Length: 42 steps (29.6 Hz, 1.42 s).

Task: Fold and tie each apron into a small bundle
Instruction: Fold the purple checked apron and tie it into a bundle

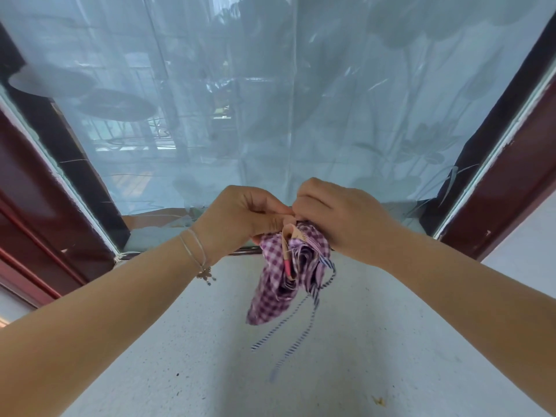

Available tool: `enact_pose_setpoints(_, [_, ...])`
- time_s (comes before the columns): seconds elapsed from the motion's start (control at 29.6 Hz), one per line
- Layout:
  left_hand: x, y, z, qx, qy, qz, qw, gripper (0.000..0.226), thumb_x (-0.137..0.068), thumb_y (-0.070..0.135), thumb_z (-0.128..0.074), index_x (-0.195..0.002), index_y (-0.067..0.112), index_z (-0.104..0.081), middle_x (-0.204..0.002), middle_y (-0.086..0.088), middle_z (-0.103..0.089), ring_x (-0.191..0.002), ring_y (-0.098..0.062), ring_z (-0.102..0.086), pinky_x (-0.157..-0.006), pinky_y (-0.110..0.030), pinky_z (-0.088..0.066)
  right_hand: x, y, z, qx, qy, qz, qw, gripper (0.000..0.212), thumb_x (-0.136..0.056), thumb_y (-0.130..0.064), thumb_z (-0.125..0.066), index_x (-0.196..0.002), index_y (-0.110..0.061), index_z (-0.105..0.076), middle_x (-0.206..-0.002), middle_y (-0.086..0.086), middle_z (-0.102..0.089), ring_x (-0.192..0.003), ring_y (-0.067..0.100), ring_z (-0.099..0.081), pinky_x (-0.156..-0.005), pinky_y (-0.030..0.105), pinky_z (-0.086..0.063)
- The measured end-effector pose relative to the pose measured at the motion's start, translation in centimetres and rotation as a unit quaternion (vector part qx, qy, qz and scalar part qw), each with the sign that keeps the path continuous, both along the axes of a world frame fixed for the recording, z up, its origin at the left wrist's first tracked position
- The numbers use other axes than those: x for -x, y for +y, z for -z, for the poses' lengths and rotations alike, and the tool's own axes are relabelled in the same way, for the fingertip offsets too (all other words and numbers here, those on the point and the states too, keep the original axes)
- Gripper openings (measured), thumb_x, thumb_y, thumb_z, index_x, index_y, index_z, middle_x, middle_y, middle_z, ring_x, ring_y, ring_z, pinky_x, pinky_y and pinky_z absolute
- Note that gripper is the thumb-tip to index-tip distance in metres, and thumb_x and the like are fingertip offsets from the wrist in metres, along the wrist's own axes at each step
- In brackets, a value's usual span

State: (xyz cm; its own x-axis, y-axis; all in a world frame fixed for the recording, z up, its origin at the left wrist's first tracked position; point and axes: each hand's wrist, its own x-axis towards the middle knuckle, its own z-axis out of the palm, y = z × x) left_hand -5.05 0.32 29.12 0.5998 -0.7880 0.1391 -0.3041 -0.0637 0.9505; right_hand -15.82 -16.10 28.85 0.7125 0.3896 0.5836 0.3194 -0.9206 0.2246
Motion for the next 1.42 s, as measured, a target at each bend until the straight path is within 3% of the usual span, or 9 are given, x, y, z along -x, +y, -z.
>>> enact_pose_setpoints(0.14, [0.3,0.2,-1.2,-0.043,0.004,0.04,0.998,0.008,-0.071,0.01,-0.074,-0.077,0.015,-0.075,-0.07,0.002,-0.073,-0.067,-0.007,-0.068,-0.067,-0.019,-0.055,0.1,0.0,0.1,-0.005,-0.019,-0.035,0.999,0.005,-0.088,-0.009,-0.055,-0.088,-0.008,-0.059,-0.086,0.006,-0.054,-0.065,0.015,-0.046,-0.054,0.02,-0.028])
enact_pose_setpoints(0.24, [0.2,-0.1,-1.1,-0.055,-0.114,0.02,0.992,0.015,-0.079,0.005,-0.072,-0.078,0.019,-0.074,-0.07,0.006,-0.071,-0.066,0.002,-0.065,-0.065,-0.01,-0.048,-0.1,0.2,0.5,-0.095,0.04,-0.009,0.995,0.003,-0.09,-0.016,-0.05,-0.087,-0.014,-0.052,-0.087,-0.005,-0.043,-0.054,0.015,-0.042,-0.046,0.021,-0.031])
enact_pose_setpoints(0.37, [-0.1,-0.2,0.0,0.008,-0.493,-0.036,0.869,0.022,-0.082,0.028,-0.056,-0.075,0.015,-0.072,-0.067,0.003,-0.06,-0.065,-0.011,-0.052,-0.058,-0.026,-0.044,-0.6,0.8,0.5,-0.399,0.196,0.047,0.895,0.026,-0.102,-0.028,-0.04,-0.076,-0.03,-0.041,-0.073,-0.013,-0.042,-0.063,0.002,-0.04,-0.062,0.021,-0.032])
enact_pose_setpoints(0.47, [0.4,-0.1,0.3,0.053,-0.569,-0.059,0.819,0.026,-0.087,0.023,-0.054,-0.073,0.009,-0.071,-0.066,-0.003,-0.058,-0.064,-0.019,-0.049,-0.056,-0.029,-0.038,-0.6,0.2,0.2,-0.541,0.276,-0.007,0.794,0.028,-0.097,-0.044,-0.038,-0.087,-0.028,-0.058,-0.076,-0.014,-0.057,-0.07,0.002,-0.051,-0.071,0.022,-0.04])
enact_pose_setpoints(0.64, [0.8,0.7,0.4,0.047,-0.631,-0.085,0.769,0.019,-0.088,0.018,-0.06,-0.073,0.01,-0.068,-0.068,-0.004,-0.056,-0.067,-0.022,-0.049,-0.048,-0.034,-0.039,-0.3,-0.8,-0.5,-0.528,0.359,-0.032,0.769,0.027,-0.079,-0.042,-0.057,-0.092,-0.022,-0.069,-0.087,-0.006,-0.07,-0.085,0.008,-0.065,-0.084,0.023,-0.049])
enact_pose_setpoints(0.81, [0.4,0.8,0.9,0.053,-0.697,-0.05,0.713,0.018,-0.09,0.008,-0.06,-0.073,0.011,-0.068,-0.072,-0.005,-0.061,-0.069,-0.026,-0.057,-0.049,-0.038,-0.043,-0.5,-0.5,-1.1,-0.418,0.349,0.013,0.839,0.014,-0.083,-0.04,-0.062,-0.081,-0.026,-0.064,-0.076,-0.008,-0.067,-0.071,0.006,-0.06,-0.069,0.02,-0.044])
enact_pose_setpoints(1.05, [-1.1,0.6,0.6,0.065,-0.668,-0.033,0.741,0.022,-0.091,0.01,-0.057,-0.071,0.01,-0.066,-0.074,-0.004,-0.064,-0.07,-0.026,-0.057,-0.051,-0.038,-0.044,-0.9,0.0,-1.3,-0.143,0.137,-0.001,0.98,0.036,-0.095,-0.038,-0.046,-0.067,-0.016,-0.053,-0.066,-0.008,-0.04,-0.058,0.011,-0.041,-0.051,0.025,-0.032])
enact_pose_setpoints(1.22, [-2.5,0.0,-0.2,0.077,-0.645,0.004,0.76,0.039,-0.099,0.025,-0.04,-0.071,0.01,-0.063,-0.076,-0.003,-0.063,-0.072,-0.024,-0.05,-0.053,-0.036,-0.041,-1.3,0.2,-1.4,-0.17,0.101,-0.025,0.98,0.03,-0.096,-0.028,-0.044,-0.067,-0.022,-0.038,-0.064,-0.013,-0.03,-0.057,0.009,-0.031,-0.051,0.02,-0.021])
enact_pose_setpoints(1.42, [-2.8,0.3,-0.2,0.135,-0.639,0.035,0.757,0.009,-0.092,0.015,-0.056,-0.084,0.018,-0.056,-0.078,-0.004,-0.064,-0.071,-0.022,-0.051,-0.055,-0.033,-0.041,-0.8,0.4,-1.0,-0.294,0.123,-0.053,0.946,0.032,-0.095,-0.023,-0.047,-0.066,-0.019,-0.037,-0.063,-0.012,-0.033,-0.057,0.005,-0.034,-0.054,0.016,-0.026])
